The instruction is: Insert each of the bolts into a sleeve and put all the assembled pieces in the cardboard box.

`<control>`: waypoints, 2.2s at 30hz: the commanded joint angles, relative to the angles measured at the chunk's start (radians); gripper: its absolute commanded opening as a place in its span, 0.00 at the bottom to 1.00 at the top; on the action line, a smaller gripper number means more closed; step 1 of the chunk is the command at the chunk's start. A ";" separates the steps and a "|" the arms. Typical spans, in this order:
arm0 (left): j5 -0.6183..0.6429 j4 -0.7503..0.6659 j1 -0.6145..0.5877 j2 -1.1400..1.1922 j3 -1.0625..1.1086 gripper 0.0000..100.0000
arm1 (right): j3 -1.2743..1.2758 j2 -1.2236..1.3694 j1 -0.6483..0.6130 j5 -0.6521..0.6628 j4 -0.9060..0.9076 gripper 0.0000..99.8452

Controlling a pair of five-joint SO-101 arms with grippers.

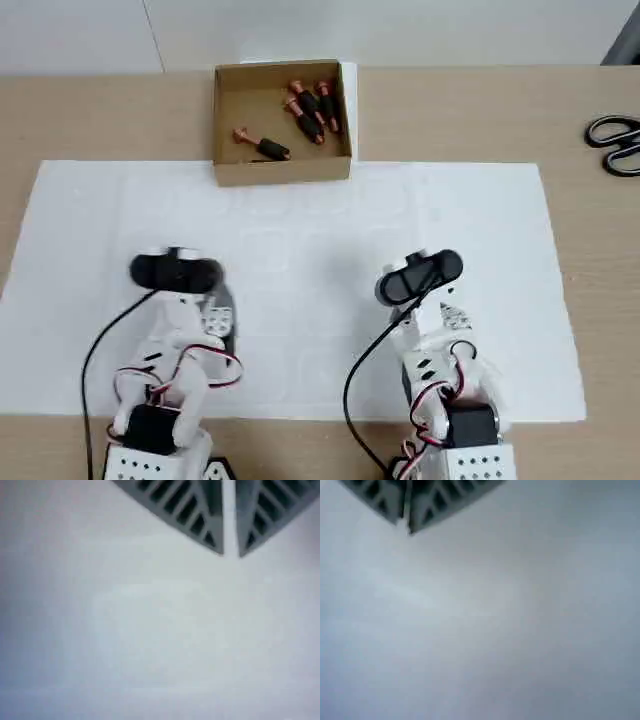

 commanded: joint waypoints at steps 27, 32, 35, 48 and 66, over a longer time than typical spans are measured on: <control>0.003 -0.003 -0.192 -0.012 -0.008 0.01 | -0.009 -0.022 0.030 -0.089 0.033 0.00; 0.003 -0.003 -0.192 -0.012 -0.008 0.01 | -0.009 -0.021 0.030 -0.089 0.033 0.00; 0.003 -0.003 -0.192 -0.012 -0.008 0.01 | -0.009 -0.021 0.030 -0.089 0.033 0.00; 0.003 -0.003 -0.192 -0.012 -0.008 0.01 | -0.009 -0.021 0.030 -0.089 0.033 0.00; 0.003 -0.005 -0.192 -0.012 -0.008 0.01 | -0.009 -0.021 0.030 -0.089 0.033 0.00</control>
